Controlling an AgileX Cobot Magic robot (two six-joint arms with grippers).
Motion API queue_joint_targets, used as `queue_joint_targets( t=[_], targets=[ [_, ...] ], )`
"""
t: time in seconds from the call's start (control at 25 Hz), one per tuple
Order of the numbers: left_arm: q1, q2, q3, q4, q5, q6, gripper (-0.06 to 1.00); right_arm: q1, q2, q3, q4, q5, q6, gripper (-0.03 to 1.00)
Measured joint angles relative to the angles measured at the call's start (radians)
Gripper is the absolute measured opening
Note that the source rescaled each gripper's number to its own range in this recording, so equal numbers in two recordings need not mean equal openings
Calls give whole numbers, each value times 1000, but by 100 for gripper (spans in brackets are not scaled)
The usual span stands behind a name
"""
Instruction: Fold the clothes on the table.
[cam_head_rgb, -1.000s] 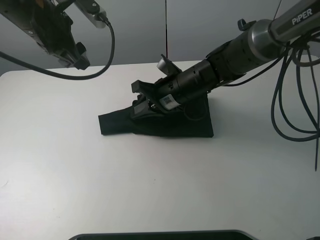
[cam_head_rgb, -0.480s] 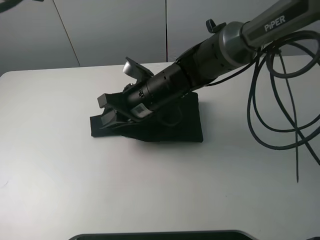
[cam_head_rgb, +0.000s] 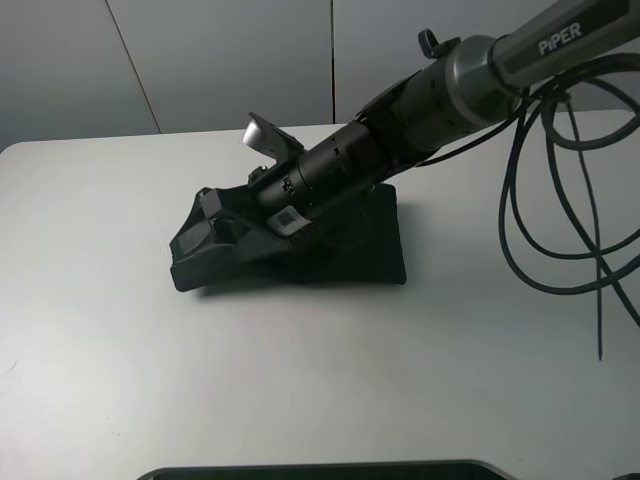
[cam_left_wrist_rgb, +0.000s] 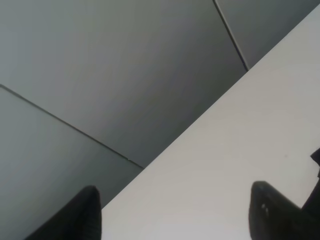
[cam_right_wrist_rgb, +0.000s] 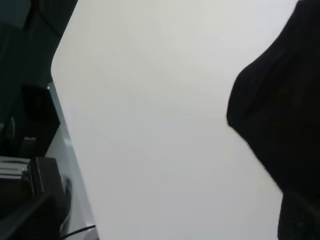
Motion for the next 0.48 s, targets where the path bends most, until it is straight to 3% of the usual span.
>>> queue_joint_targets(
  t=[0.16, 0.24, 0.4, 0.48],
  targets=[
    [0, -50, 0, 10, 20, -10, 80, -2, -37, 0, -10, -86, -28, 87],
    [0, -76, 0, 10, 26, -12, 80, -2, -67, -2, -65, -126, -41, 83],
    [0, -151, 0, 16, 46, -17, 80, -4, -206, -34, -370, -177, 11, 71],
    [0, -204, 0, 18, 58, -18, 80, -6, -321, -61, -606, -180, 108, 70]
  ],
)
